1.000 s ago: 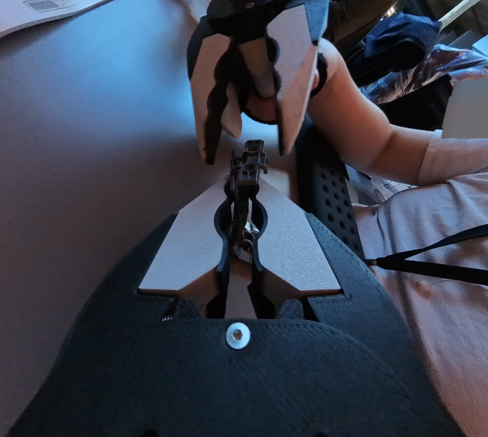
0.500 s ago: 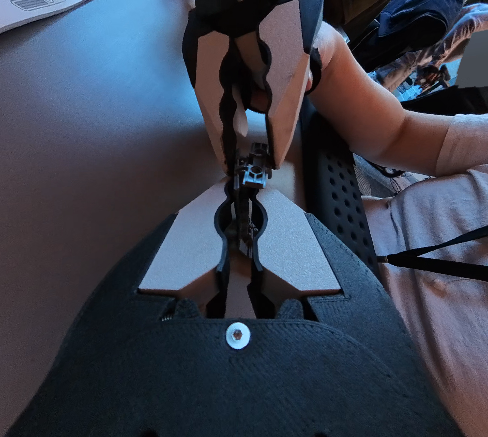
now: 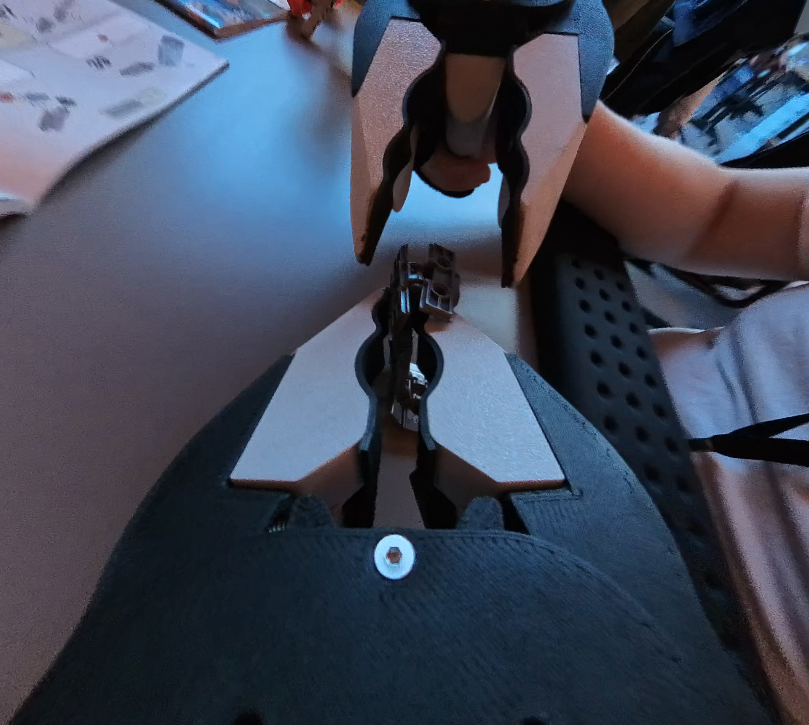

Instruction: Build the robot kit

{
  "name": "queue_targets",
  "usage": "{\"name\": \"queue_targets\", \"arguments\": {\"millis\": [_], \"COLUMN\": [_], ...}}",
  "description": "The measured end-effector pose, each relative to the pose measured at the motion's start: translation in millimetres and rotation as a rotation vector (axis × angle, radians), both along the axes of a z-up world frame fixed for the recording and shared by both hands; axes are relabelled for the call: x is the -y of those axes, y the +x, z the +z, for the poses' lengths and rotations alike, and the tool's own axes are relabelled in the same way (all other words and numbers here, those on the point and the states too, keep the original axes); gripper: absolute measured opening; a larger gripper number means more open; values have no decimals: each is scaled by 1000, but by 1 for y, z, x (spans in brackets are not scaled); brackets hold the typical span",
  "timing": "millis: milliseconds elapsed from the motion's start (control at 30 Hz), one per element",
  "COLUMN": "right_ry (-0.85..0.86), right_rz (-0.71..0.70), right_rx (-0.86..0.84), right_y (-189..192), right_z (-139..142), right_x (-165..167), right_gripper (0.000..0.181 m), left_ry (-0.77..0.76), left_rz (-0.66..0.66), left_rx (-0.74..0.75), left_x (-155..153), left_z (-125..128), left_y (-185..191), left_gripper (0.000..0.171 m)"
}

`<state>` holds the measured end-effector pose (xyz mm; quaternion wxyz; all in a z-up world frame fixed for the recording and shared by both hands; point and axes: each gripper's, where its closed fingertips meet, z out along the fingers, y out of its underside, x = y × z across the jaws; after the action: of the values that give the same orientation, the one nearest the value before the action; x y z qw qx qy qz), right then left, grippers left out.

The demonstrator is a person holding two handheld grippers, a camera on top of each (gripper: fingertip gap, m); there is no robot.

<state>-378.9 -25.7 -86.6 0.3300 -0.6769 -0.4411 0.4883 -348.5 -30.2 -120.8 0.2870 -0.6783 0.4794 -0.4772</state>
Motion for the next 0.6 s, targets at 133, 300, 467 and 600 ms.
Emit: {"name": "queue_targets", "arguments": {"millis": [133, 300, 467, 600], "right_ry": [249, 504, 689, 710], "right_rz": [-22, -6, -1, -2], "right_rx": [80, 161, 248, 266], "right_y": [3, 2, 3, 4], "right_z": [2, 2, -1, -3], "right_x": [9, 23, 30, 31], "right_gripper": [48, 43, 30, 26], "left_ry": [228, 407, 460, 461], "left_rz": [0, -25, -46, -46], "left_rx": [-7, 7, 11, 4], "left_x": [4, 15, 22, 21], "left_z": [7, 14, 14, 12], "left_y": [2, 7, 8, 9], "left_gripper": [6, 6, 6, 6]}}
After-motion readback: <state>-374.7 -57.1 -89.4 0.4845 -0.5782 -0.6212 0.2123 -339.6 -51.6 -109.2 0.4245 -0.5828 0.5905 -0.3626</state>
